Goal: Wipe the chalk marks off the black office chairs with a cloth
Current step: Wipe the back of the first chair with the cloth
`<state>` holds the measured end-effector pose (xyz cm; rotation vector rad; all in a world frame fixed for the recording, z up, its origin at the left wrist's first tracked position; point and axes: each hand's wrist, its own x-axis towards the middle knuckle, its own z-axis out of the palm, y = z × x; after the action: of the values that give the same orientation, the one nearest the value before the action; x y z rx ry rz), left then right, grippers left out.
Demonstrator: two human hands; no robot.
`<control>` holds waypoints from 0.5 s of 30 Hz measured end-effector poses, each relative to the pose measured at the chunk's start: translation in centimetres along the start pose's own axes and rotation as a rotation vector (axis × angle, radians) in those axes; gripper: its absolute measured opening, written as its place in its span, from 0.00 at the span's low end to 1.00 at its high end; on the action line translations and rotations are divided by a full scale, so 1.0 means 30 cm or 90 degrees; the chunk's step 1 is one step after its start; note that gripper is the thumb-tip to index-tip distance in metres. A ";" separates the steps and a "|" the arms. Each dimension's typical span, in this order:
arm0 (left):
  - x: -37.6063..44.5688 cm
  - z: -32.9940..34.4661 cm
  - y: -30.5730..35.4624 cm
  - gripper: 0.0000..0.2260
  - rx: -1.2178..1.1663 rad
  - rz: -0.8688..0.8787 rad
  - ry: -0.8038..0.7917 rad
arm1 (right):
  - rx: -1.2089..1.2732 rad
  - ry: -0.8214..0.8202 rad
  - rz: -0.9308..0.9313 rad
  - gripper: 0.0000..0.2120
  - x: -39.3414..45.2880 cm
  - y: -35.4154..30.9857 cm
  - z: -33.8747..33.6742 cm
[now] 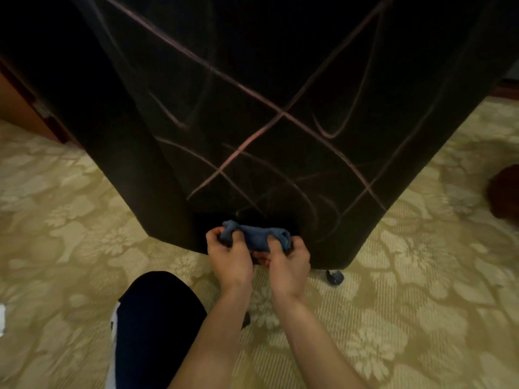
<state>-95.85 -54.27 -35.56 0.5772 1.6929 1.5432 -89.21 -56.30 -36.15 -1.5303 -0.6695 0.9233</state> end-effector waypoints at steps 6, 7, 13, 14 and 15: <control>0.036 -0.038 -0.047 0.07 0.024 -0.035 0.013 | -0.027 -0.029 0.041 0.04 -0.014 0.091 0.032; 0.034 -0.040 -0.069 0.06 0.037 -0.063 0.007 | -0.028 -0.018 0.063 0.03 -0.013 0.118 0.025; -0.070 0.002 -0.123 0.05 0.004 -0.205 -0.063 | 0.034 0.050 0.151 0.03 0.016 0.118 -0.121; -0.095 0.018 -0.099 0.04 -0.011 -0.178 -0.079 | 0.050 0.055 0.119 0.02 0.016 0.069 -0.150; -0.113 0.035 -0.077 0.04 -0.028 -0.148 -0.091 | 0.066 0.057 0.079 0.02 0.016 0.017 -0.174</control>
<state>-92.61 -56.57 -37.00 0.4401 1.5550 1.3376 -84.58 -58.75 -36.64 -1.5239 -0.4594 0.9610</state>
